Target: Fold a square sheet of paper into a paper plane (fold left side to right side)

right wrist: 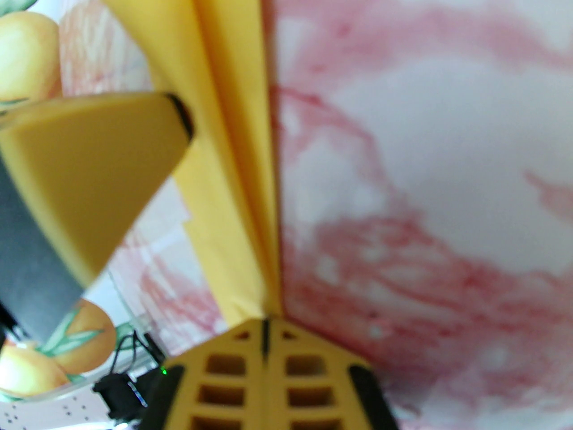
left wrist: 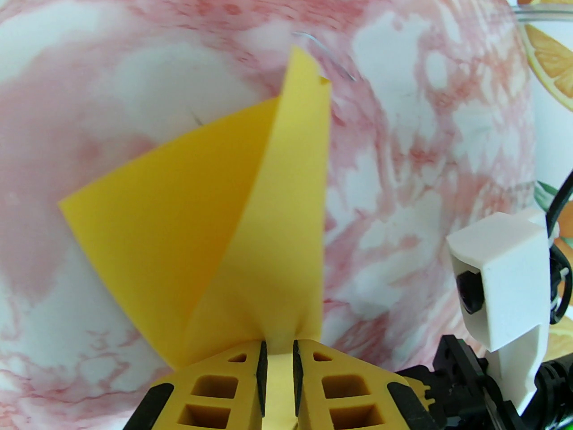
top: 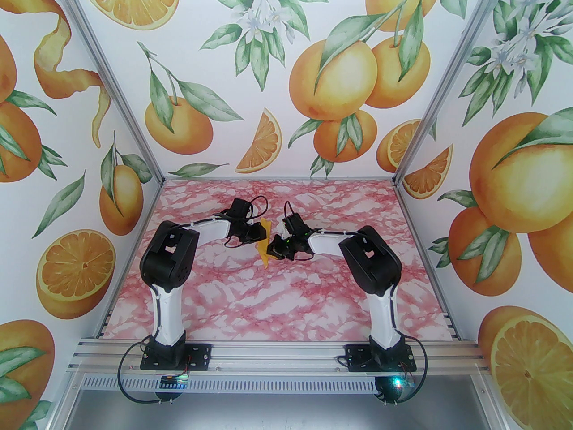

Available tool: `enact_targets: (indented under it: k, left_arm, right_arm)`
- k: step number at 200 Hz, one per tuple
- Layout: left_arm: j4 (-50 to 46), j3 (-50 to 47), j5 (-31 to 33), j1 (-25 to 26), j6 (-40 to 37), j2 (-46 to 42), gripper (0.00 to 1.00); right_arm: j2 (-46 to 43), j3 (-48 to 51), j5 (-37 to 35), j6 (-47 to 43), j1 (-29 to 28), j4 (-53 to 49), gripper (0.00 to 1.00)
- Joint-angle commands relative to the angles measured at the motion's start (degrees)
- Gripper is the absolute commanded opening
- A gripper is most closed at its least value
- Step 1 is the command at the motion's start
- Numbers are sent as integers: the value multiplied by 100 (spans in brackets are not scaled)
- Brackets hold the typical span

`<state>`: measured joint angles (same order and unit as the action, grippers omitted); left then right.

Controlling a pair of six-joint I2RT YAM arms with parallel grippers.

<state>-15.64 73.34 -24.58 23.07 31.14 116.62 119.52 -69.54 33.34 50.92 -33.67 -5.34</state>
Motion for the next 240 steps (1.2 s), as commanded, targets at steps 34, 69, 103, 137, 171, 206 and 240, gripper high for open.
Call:
enact_targets:
  k: [34, 69, 103, 137, 171, 206, 240]
  left_arm:
    - [229, 157, -186, 58, 81, 143, 18]
    - [210, 336, -89, 34, 93, 441, 17]
    - [175, 594, -20, -21, 173, 654, 18]
    - [146, 806, -41, -131, 210, 727, 17]
    - [302, 503, -140, -159, 238, 156, 18]
    - [395, 16, -41, -170, 254, -263, 18]
    - [616, -202, -196, -178, 376, 29, 16]
  right_arm:
    - [200, 142, -317, -99, -38, -511, 0]
    - [230, 152, -284, -124, -65, -528, 0]
    - [227, 238, -324, -186, -79, -599, 0]
    - [212, 344, -324, -178, -79, -564, 0]
    - [183, 294, -380, -130, -79, -555, 0]
    - [185, 245, -390, -91, -85, -528, 0]
    - [122, 172, -381, -91, -85, -525, 0]
